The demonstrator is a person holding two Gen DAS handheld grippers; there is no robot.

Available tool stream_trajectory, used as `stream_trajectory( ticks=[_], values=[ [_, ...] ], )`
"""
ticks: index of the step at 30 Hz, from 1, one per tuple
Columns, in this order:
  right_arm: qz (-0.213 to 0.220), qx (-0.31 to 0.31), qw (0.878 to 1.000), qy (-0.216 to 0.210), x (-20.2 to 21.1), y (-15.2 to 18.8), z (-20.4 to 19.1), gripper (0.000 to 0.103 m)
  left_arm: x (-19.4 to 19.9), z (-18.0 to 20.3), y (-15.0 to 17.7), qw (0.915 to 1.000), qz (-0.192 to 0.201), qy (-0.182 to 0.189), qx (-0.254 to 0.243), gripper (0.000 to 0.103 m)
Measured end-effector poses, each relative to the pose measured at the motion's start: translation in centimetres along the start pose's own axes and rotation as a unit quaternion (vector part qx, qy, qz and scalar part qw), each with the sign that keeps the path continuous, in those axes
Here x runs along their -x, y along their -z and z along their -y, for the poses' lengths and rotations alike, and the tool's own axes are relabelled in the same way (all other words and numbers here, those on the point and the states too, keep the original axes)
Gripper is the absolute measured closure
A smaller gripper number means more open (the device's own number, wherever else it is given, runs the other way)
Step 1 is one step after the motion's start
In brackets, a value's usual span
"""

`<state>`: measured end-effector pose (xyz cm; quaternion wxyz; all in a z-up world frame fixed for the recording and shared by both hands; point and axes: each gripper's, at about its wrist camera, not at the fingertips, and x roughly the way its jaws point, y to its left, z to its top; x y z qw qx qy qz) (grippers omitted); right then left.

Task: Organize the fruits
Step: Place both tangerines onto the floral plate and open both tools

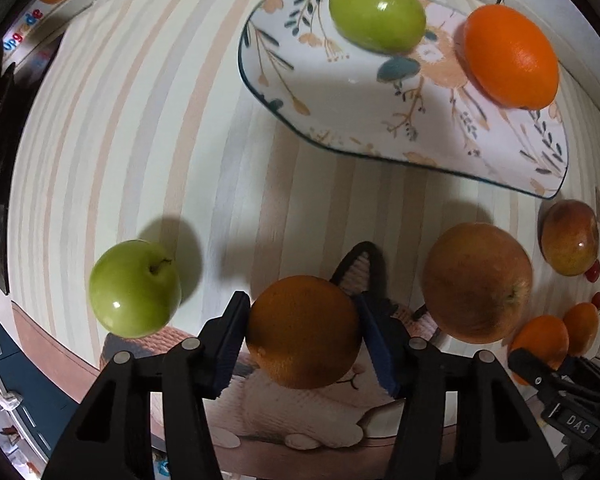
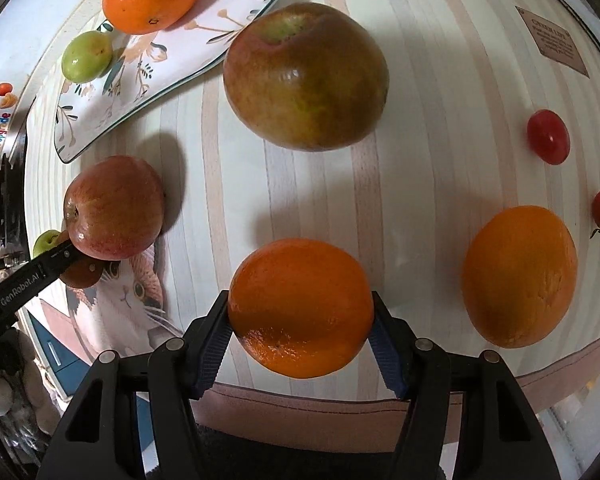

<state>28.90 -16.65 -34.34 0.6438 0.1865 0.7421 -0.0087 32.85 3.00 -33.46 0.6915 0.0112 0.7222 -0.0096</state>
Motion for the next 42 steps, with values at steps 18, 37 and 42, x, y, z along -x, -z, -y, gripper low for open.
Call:
stream_trajectory(
  ticks=[18,37,42],
  values=[
    [0.045,0.037,0.995,-0.079,7.2,-0.4,-2.0,0.037,8.6,0.2,1.9,0.9961,0.063,0.057,0.021,0.051],
    [0.046,0.098,0.992,-0.060,2.9,-12.5,-13.5,0.037,4.3,-1.2,-14.9,0.9928,-0.053,0.095,0.050,0.051],
    [0.033,0.089,0.994,-0.057,1.6,-12.9,-13.4,0.037,2.8,-1.3,-15.1,0.9915,-0.077,0.095,0.045,0.051]
  ],
)
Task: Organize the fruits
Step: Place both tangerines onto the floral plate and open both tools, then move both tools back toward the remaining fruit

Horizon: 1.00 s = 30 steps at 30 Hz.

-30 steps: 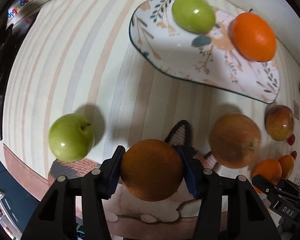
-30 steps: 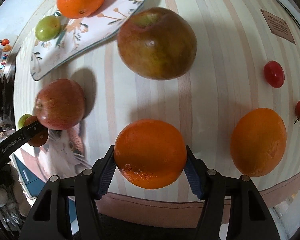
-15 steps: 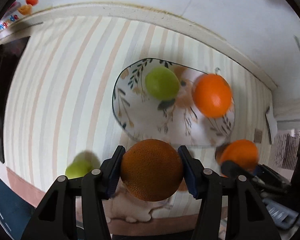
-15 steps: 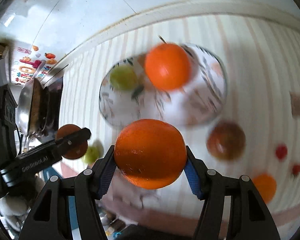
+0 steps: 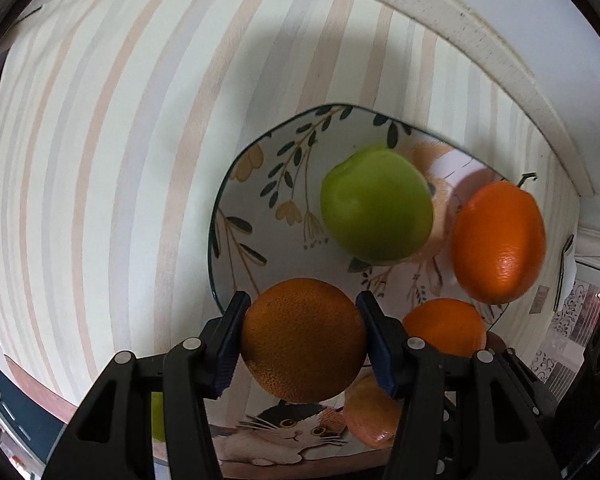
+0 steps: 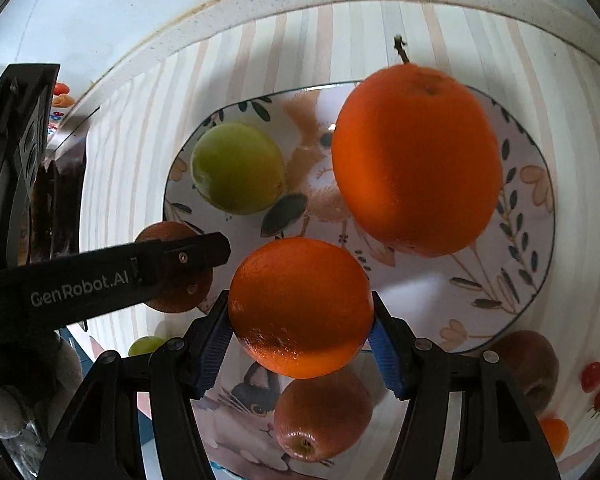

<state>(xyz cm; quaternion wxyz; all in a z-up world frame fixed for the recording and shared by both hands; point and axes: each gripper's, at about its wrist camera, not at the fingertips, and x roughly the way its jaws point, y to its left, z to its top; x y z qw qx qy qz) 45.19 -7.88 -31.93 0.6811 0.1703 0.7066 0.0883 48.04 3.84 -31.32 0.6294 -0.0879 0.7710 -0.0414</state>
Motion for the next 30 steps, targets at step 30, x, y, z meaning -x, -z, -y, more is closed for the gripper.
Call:
stream_trajectory(
  ticks=[30],
  values=[
    [0.042,0.000,0.998,0.041,7.3,2.6,0.8,0.029,6.6,-0.2,7.0,0.9916,0.120,-0.042,-0.020,0.039]
  ],
)
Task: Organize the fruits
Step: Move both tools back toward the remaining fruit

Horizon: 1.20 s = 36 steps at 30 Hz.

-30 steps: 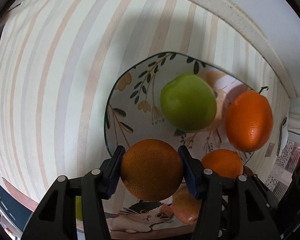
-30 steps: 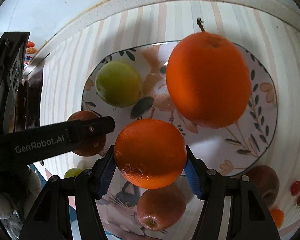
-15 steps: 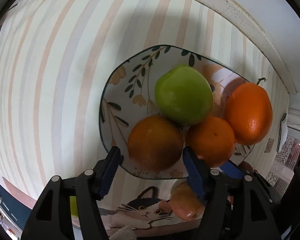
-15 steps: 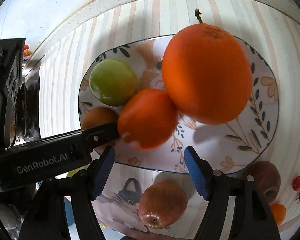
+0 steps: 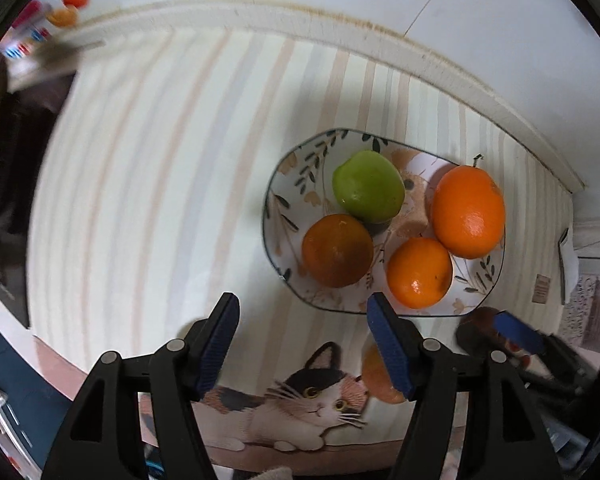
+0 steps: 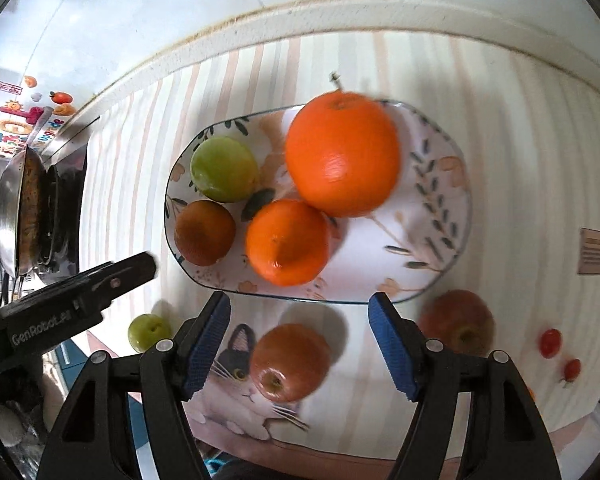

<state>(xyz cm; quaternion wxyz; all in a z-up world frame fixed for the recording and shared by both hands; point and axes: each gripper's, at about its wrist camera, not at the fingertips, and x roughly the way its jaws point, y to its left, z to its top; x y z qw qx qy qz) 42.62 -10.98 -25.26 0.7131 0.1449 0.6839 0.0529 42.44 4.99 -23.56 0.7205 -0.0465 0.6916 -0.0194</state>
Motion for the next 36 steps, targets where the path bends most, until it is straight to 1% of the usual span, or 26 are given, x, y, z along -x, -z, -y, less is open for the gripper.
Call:
stream_trajectory(
  ticks=[2,3,4,9,16,26,30,35,36],
  values=[
    [0.011,0.004,1.000,0.006,1.1,0.7,0.6,0.022,1.2,0.1,0.9,0.9995,0.026,-0.015,-0.010,0.039],
    [0.019,0.006,1.000,0.009,1.8,1.1,0.7,0.015,1.8,-0.1,1.5,0.9991,0.035,-0.018,-0.014,0.039],
    [0.027,0.009,1.000,0.013,2.3,1.6,0.6,0.013,2.5,-0.1,2.2,0.9985,0.047,-0.022,-0.019,0.039],
    [0.056,0.034,0.997,0.031,4.9,3.5,0.2,0.012,4.7,0.3,4.6,0.9947,0.091,-0.037,-0.033,0.039],
    [0.097,0.054,0.993,0.045,8.2,6.5,-0.5,0.012,7.1,0.6,7.9,0.9912,0.125,-0.024,-0.034,0.039],
    [0.145,0.072,0.986,0.034,13.1,10.2,-1.4,0.012,11.1,1.3,11.1,0.9844,0.170,-0.011,-0.044,0.039],
    [0.162,0.073,0.984,0.025,14.8,11.2,-1.6,0.012,12.4,1.6,11.8,0.9819,0.185,-0.004,-0.042,0.039],
    [0.169,0.058,0.984,0.007,15.8,11.4,-0.7,0.012,12.8,2.1,11.9,0.9809,0.191,0.002,-0.040,0.039],
    [0.169,0.050,0.984,0.003,15.8,11.3,-0.2,0.012,12.6,2.3,11.7,0.9813,0.188,0.001,-0.041,0.036]
  ],
)
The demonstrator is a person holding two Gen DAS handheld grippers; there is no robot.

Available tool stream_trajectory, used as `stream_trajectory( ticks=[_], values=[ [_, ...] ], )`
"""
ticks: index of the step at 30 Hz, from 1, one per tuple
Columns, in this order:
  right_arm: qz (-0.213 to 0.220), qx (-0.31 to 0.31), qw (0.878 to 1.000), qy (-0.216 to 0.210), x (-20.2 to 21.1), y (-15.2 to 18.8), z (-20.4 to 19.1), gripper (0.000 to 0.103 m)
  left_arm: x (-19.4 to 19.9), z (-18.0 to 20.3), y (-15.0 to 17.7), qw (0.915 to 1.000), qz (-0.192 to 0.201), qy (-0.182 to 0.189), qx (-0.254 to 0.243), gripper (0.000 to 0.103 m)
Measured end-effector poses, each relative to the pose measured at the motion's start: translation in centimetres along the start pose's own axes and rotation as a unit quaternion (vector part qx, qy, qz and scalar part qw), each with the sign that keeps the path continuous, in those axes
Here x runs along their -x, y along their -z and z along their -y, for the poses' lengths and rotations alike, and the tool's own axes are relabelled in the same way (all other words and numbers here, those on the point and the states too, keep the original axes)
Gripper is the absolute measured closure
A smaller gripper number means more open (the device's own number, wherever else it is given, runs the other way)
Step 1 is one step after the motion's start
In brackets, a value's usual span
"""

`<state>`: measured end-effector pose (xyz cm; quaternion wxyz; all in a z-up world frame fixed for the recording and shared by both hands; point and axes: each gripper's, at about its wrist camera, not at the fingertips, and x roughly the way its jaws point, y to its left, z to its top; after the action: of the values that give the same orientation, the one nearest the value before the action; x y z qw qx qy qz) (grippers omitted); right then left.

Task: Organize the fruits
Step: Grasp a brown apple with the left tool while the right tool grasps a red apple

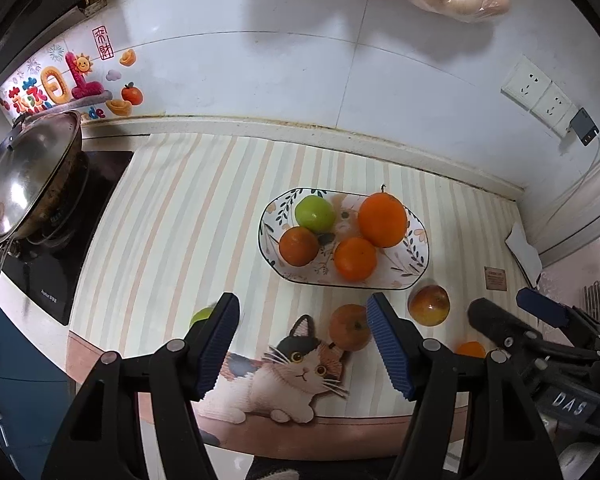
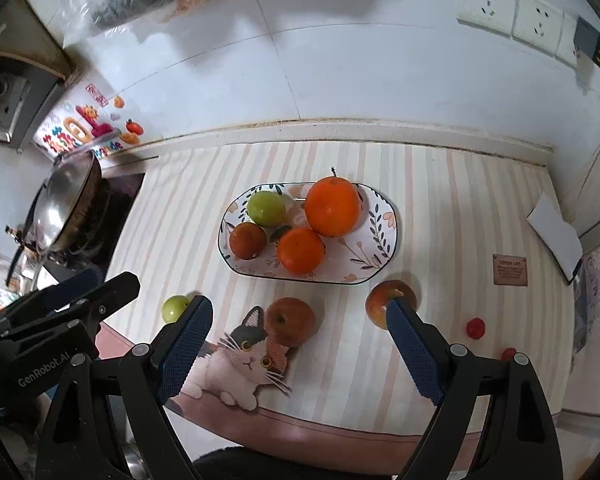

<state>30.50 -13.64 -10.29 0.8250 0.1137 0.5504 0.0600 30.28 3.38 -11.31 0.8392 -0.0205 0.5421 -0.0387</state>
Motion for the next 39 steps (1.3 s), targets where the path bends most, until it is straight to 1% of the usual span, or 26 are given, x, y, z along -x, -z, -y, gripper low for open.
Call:
stream_trajectory(
  ticks=[1,2,3,6,9,12,13,15,16,20,24,28,29,30,31,32,33,34,36,39],
  values=[
    [-0.005,-0.013,1.000,-0.003,-0.4,0.0,0.9,0.011,-0.4,0.1,-0.1,1.0000,-0.005,-0.002,-0.002,0.030],
    [-0.013,-0.024,1.000,-0.004,-0.9,0.0,1.7,0.011,-0.9,0.3,-0.1,0.9999,-0.010,-0.003,-0.003,0.017],
    [-0.019,-0.034,0.999,-0.004,-1.5,0.0,2.5,0.011,-1.5,0.5,-0.2,0.9999,-0.013,-0.003,-0.004,0.013],
    [-0.044,-0.065,0.997,-0.002,-4.0,0.3,5.4,0.011,-4.0,1.2,-0.1,0.9994,-0.031,-0.008,-0.011,0.013],
    [-0.074,-0.085,0.994,0.002,-7.6,0.5,8.1,0.011,-7.7,2.4,0.3,0.9976,-0.067,-0.006,-0.015,0.013],
    [-0.106,-0.098,0.989,0.012,-11.5,0.8,10.1,0.011,-11.8,3.9,0.9,0.9936,-0.110,-0.010,-0.024,0.013],
    [-0.120,-0.099,0.988,0.020,-12.9,1.0,10.7,0.011,-13.1,4.4,1.2,0.9919,-0.123,-0.013,-0.029,0.013],
    [-0.133,-0.098,0.986,0.024,-14.7,1.1,11.2,0.011,-15.7,5.3,1.7,0.9877,-0.151,-0.015,-0.036,0.013],
    [-0.142,-0.097,0.985,0.027,-15.8,1.2,11.5,0.011,-17.2,5.8,2.0,0.9847,-0.169,-0.015,-0.040,0.013],
    [-0.165,-0.099,0.981,0.031,-18.4,1.3,12.3,0.011,-20.6,6.6,2.9,0.9766,-0.211,-0.007,-0.038,0.013],
    [-0.179,-0.107,0.978,0.024,-20.1,1.4,12.8,0.011,-22.3,7.0,3.3,0.9734,-0.226,-0.008,-0.036,0.013],
    [-0.185,-0.109,0.976,0.023,-21.3,1.2,13.1,0.015,-23.5,7.0,3.7,0.9711,-0.234,-0.015,-0.041,0.013],
    [-0.186,-0.107,0.976,0.024,-21.5,1.1,13.1,0.017,-23.7,7.0,3.8,0.9710,-0.235,-0.017,-0.042,0.017],
    [-0.188,-0.107,0.976,0.025,-21.8,1.0,13.2,0.019,-24.0,7.1,3.8,0.9711,-0.234,-0.018,-0.043,0.025],
    [-0.190,-0.107,0.976,0.025,-22.0,1.0,13.2,0.021,-24.1,7.1,3.9,0.9712,-0.233,-0.019,-0.043,0.026],
    [-0.192,-0.107,0.975,0.027,-21.9,0.9,13.0,0.022,-24.2,7.1,3.9,0.9714,-0.233,-0.015,-0.042,0.030],
    [-0.193,-0.106,0.975,0.030,-22.0,1.0,12.9,0.024,-24.2,7.1,3.9,0.9717,-0.232,-0.009,-0.042,0.038],
    [-0.195,-0.104,0.975,0.033,-22.1,0.9,12.9,0.027,-24.1,7.3,4.0,0.9724,-0.229,-0.004,-0.044,0.041],
    [-0.194,-0.099,0.975,0.038,-22.3,1.0,13.0,0.030,-24.1,7.7,4.1,0.9730,-0.225,-0.014,-0.049,0.041],
    [-0.190,-0.091,0.977,0.036,-22.1,1.1,13.1,0.031,-23.9,8.1,4.2,0.9761,-0.211,-0.018,-0.049,0.042]
  ],
)
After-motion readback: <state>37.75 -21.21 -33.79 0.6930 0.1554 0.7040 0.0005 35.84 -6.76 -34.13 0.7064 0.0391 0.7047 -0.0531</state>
